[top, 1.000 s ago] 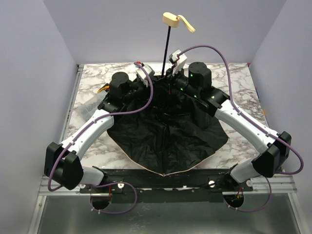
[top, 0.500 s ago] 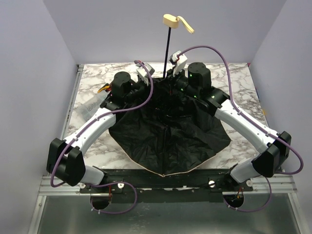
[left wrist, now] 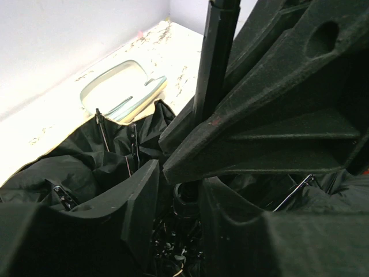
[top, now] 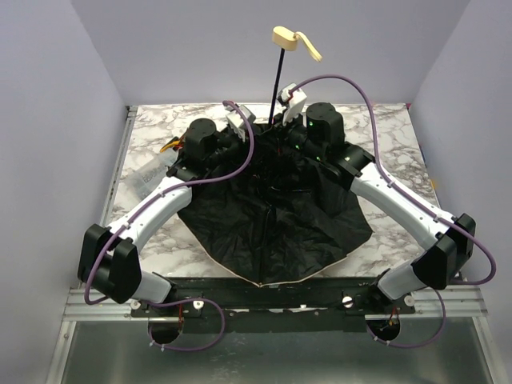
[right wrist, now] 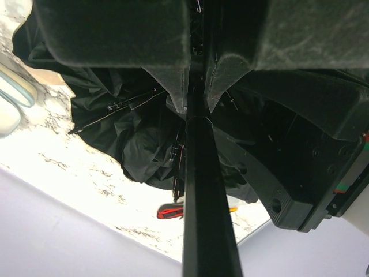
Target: Open the umbrella
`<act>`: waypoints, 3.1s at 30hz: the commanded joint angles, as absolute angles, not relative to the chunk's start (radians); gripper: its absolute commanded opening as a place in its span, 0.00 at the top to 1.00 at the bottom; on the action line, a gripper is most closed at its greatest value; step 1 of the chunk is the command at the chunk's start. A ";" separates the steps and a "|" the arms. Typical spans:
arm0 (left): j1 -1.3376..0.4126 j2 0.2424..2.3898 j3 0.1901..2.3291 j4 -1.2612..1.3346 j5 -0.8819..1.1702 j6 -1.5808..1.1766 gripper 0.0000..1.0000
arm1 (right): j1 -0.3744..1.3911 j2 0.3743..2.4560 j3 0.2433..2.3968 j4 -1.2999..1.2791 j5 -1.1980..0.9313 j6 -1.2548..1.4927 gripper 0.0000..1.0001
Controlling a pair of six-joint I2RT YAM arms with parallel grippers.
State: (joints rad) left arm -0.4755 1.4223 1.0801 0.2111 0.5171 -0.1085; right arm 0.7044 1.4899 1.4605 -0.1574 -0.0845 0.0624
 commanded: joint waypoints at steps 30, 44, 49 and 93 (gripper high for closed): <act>-0.426 1.284 0.895 0.152 0.771 -0.168 1.00 | 0.689 1.378 1.393 0.417 -0.090 0.138 0.62; -0.418 1.267 0.918 0.198 0.737 -0.253 1.00 | 0.688 1.353 1.358 0.333 -0.146 0.142 0.56; -0.379 1.272 0.951 0.246 0.743 -0.323 1.00 | 0.689 1.245 1.284 0.197 -0.096 0.133 0.56; -0.465 1.331 1.116 0.013 0.694 0.143 0.66 | 0.689 1.492 1.493 0.390 -0.294 0.220 1.00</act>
State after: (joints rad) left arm -0.4561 1.2907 1.1378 0.0769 0.7448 0.1093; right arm 0.6918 1.4868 1.4097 0.3046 -0.2905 0.2344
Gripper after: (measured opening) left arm 0.352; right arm 0.084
